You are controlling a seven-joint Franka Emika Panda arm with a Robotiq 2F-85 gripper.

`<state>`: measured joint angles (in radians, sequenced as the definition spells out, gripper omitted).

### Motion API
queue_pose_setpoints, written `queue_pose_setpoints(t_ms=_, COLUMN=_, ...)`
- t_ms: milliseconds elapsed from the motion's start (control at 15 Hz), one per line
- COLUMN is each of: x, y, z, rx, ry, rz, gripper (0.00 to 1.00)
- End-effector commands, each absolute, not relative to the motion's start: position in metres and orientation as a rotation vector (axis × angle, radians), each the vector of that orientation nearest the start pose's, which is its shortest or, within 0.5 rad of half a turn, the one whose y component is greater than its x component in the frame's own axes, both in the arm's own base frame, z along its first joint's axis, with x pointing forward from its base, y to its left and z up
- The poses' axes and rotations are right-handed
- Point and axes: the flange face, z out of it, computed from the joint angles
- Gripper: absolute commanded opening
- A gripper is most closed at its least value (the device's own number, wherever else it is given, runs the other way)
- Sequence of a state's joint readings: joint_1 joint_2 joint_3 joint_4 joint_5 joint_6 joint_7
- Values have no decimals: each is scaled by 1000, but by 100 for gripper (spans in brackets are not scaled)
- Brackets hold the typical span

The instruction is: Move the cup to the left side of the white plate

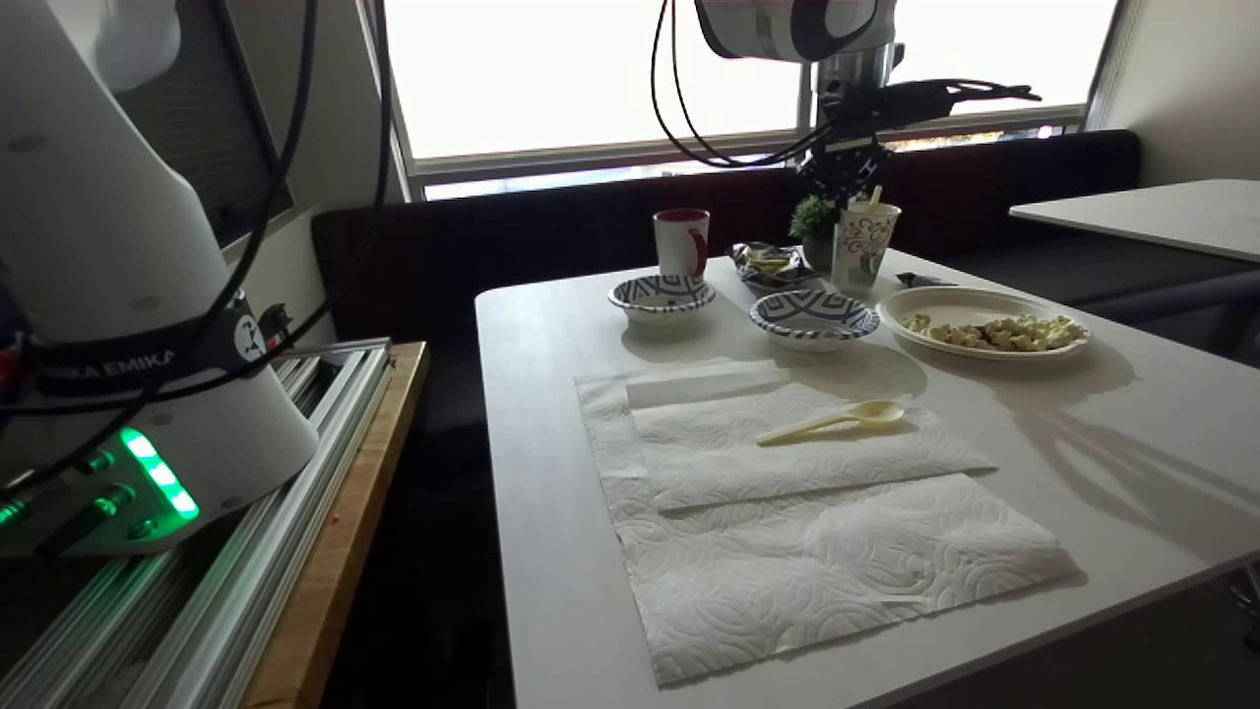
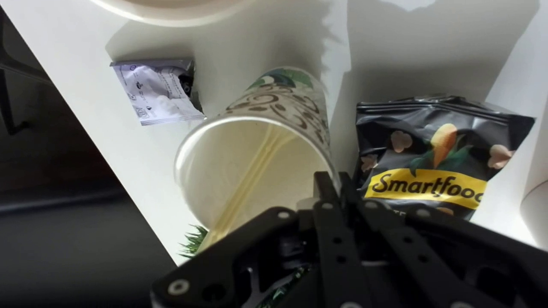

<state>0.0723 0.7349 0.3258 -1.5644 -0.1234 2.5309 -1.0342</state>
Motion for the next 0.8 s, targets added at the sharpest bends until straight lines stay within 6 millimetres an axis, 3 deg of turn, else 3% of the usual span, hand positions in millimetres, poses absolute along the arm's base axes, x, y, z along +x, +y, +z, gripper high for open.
queue_pose_setpoints(t_ms=0, x=687, y=245, z=269, rx=-2294, ry=-2021, rz=-454, gripper=35)
queue_pose_setpoints(t_ms=267, x=680, y=242, z=314, rx=-2325, ry=-1930, rz=-429, gripper=63)
queue_pose_setpoints(t_ms=600, x=657, y=208, z=392, rx=-2402, ry=-1617, rz=-268, gripper=98)
queue_pose_setpoints(t_ms=733, x=646, y=191, z=410, rx=-2368, ry=-1507, rz=-211, gripper=100)
